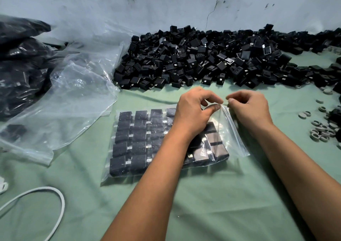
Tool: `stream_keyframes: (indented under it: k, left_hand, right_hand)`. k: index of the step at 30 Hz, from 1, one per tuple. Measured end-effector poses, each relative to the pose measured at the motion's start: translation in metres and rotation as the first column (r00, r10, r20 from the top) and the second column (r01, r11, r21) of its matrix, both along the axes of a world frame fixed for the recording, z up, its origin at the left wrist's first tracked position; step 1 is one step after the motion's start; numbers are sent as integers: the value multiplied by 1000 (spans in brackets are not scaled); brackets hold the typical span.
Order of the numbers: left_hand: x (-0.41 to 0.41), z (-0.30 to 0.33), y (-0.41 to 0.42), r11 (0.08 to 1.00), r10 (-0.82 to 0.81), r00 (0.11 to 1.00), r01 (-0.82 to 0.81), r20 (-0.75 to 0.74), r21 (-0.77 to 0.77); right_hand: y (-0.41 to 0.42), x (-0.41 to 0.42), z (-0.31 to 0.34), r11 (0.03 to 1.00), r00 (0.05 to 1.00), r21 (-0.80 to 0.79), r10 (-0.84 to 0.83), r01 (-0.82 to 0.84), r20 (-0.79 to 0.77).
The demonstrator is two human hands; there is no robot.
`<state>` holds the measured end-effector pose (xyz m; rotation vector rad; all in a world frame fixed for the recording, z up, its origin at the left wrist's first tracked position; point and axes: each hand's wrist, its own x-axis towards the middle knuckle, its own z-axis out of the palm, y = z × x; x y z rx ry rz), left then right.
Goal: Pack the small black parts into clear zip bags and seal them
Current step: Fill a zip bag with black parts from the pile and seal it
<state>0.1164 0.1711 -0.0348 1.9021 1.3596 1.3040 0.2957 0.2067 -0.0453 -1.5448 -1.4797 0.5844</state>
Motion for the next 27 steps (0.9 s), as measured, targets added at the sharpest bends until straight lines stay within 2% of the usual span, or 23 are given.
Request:
stream_keyframes:
  k: [2, 4, 7, 9, 10, 12, 14, 17, 19, 21, 23, 25, 27]
  left_hand:
    - [0, 0, 0, 1000, -5, 1000, 5, -3, -9]
    - [0, 0, -1, 1000, -7, 1000, 7, 1, -11]
    - [0, 0, 0, 1000, -6, 1000, 6, 5, -6]
    - [0, 0, 0, 1000, -2, 1000, 2, 1, -1]
    - [0, 0, 0, 1000, -2, 1000, 2, 0, -1]
    - [-1, 0, 0, 1000, -3, 1000, 3, -3, -1]
    - [-1, 0, 0, 1000, -3, 1000, 3, 2, 3]
    - [0, 0, -1, 1000, -4, 1000, 4, 11, 4]
    - [0, 0, -1, 1000, -8, 1000, 8, 12, -1]
    - [0, 0, -1, 1000, -6, 1000, 6, 5, 2]
    - [0, 0, -1, 1000, -9, 1000, 9, 5, 4]
    - [0, 0, -1, 1000, -12, 1000, 12, 14, 3]
    - [0, -1, 0, 1000, -9, 1000, 9, 16, 3]
  right_hand:
    - [21, -3, 4, 999, 969, 26, -36, 30, 245]
    - [45, -7, 8, 999, 855, 29, 13, -33, 519]
    - [76, -13, 10, 987, 722, -105, 161, -123, 673]
    - [86, -14, 5, 980, 681, -149, 201, -136, 704]
    - [86, -14, 2, 982, 698, -123, 189, -145, 691]
    - [79, -12, -3, 989, 792, 11, 111, -147, 601]
    - [67, -9, -5, 990, 855, 98, 33, -98, 517]
    - [51, -2, -8, 985, 891, 170, -95, 20, 443]
    - [46, 1, -7, 973, 884, 214, -177, 90, 434]
    - [48, 1, -7, 988, 842, 153, -107, 29, 529]
    - [55, -1, -3, 991, 773, 13, 96, -133, 627]
    - [61, -5, 5, 960, 696, -68, 245, -271, 675]
    - [65, -9, 10, 933, 663, -108, 322, -342, 676]
